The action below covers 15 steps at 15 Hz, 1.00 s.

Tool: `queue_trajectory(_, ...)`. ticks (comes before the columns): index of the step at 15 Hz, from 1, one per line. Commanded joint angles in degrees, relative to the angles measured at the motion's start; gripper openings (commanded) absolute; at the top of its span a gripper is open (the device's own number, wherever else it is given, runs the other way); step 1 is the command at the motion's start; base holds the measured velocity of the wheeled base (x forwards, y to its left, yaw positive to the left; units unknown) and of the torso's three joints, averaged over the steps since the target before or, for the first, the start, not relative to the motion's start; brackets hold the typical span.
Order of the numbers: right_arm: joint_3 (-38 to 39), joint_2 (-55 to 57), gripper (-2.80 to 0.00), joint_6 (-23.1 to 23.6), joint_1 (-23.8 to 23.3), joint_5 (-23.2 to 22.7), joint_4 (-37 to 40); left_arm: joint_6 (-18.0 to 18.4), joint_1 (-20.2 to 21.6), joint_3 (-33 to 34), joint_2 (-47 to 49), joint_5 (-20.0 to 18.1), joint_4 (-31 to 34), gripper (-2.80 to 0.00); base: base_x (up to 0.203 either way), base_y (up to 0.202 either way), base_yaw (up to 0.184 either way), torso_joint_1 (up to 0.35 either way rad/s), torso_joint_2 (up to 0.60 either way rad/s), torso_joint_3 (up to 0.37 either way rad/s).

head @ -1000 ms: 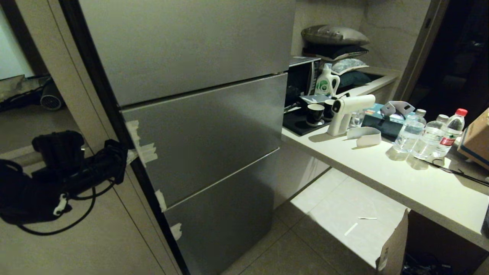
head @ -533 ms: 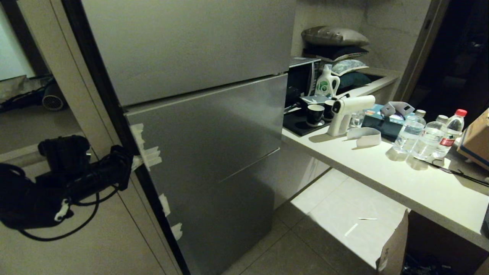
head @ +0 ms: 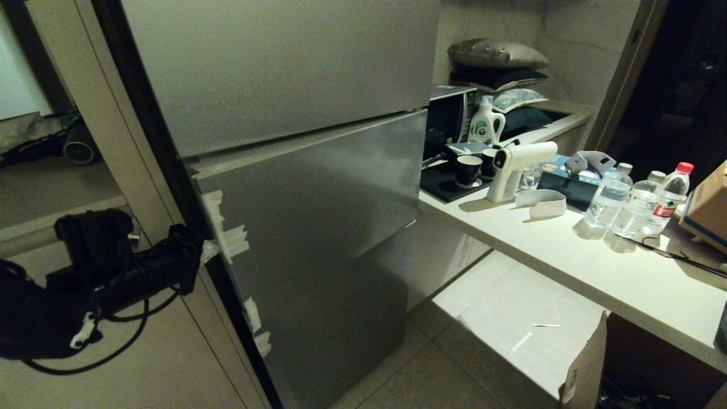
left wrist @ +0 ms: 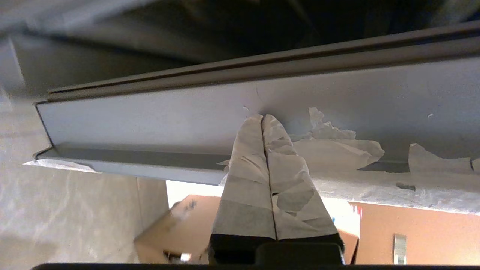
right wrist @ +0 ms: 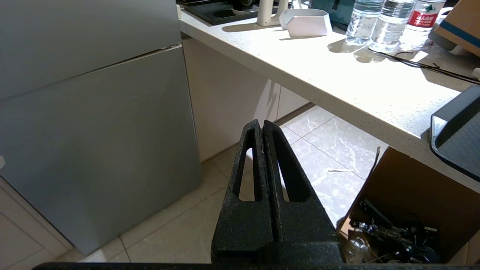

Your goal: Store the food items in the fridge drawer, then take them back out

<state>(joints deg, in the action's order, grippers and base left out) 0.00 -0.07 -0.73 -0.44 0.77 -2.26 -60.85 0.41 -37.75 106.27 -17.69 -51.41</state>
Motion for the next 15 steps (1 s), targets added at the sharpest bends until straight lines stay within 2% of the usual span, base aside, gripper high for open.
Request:
queue_trajectory(1, 0.5, 0.0, -2.8, 0.0, 0.0, 0.0, 0.0, -0.3, -2.5, 3.6, -4.6, -0.1, -0.4, -2.8, 0.0, 0.0, 0.0, 0.0, 0.0, 0.0)
queue_trajectory(6, 0.5, 0.0, -2.8, 0.0, 0.0, 0.0, 0.0, 0.0, -10.8, 12.5, -15.6, 0.1, -0.3, -2.8, 0.0, 0.0, 0.0, 0.0, 0.0, 0.0)
queue_trajectory(9, 0.5, 0.0, -2.8, 0.1, 0.0, 0.0, 0.1, 1.5, -16.0, 18.9, -23.2, 0.2, 0.0, -2.8, 0.0, 0.0, 0.0, 0.0, 0.0, 0.0)
queue_trajectory(12, 0.5, 0.0, -2.8, 0.1, 0.0, 0.0, 0.1, 2.0, -19.6, 23.7, -32.1, 0.2, 1.3, -2.8, 0.0, 0.0, 0.0, 0.0, 0.0, 0.0)
queue_trajectory(15, 0.5, 0.0, -2.8, 0.1, 0.0, 0.0, 0.1, 2.4, -20.6, 25.4, -41.1, 0.5, 5.4, -2.8, 0.0, 0.0, 0.0, 0.0, 0.0, 0.0)
